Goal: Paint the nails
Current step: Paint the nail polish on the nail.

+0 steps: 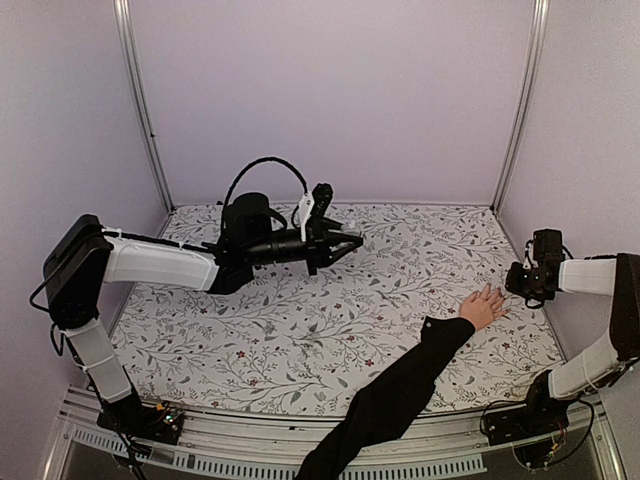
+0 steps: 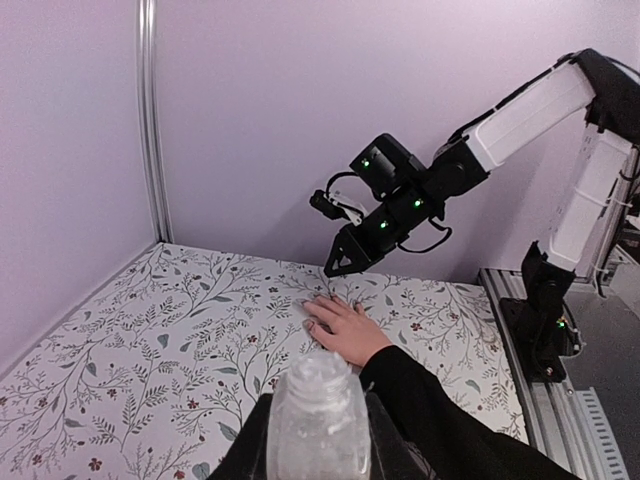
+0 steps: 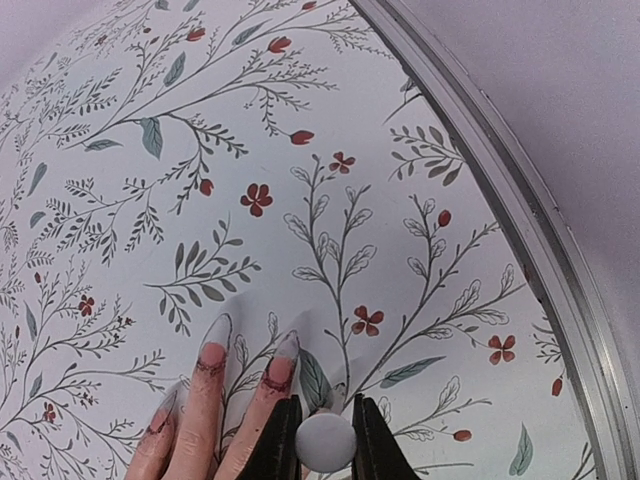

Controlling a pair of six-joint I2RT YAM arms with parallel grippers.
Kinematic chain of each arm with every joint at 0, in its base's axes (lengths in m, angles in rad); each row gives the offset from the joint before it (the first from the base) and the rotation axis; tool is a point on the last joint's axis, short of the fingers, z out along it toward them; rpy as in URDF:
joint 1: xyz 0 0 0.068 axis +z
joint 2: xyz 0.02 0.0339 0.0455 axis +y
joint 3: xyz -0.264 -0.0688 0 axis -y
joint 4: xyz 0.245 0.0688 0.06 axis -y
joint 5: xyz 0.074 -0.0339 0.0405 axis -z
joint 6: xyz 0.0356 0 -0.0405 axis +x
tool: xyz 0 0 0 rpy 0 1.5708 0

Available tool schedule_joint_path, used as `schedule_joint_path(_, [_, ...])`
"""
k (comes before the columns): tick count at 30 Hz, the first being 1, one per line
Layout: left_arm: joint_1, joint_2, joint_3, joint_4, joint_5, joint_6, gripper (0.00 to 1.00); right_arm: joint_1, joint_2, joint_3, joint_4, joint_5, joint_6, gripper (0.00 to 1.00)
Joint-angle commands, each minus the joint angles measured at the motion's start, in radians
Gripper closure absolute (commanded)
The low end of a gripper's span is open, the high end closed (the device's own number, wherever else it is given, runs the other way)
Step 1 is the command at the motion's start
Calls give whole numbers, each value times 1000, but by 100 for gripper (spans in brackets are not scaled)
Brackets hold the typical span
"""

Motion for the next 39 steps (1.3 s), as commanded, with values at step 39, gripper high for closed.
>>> schedule_joint_path(39, [12,5,-1,33,-12,-7,100,-4,55,39,56,9,15,100])
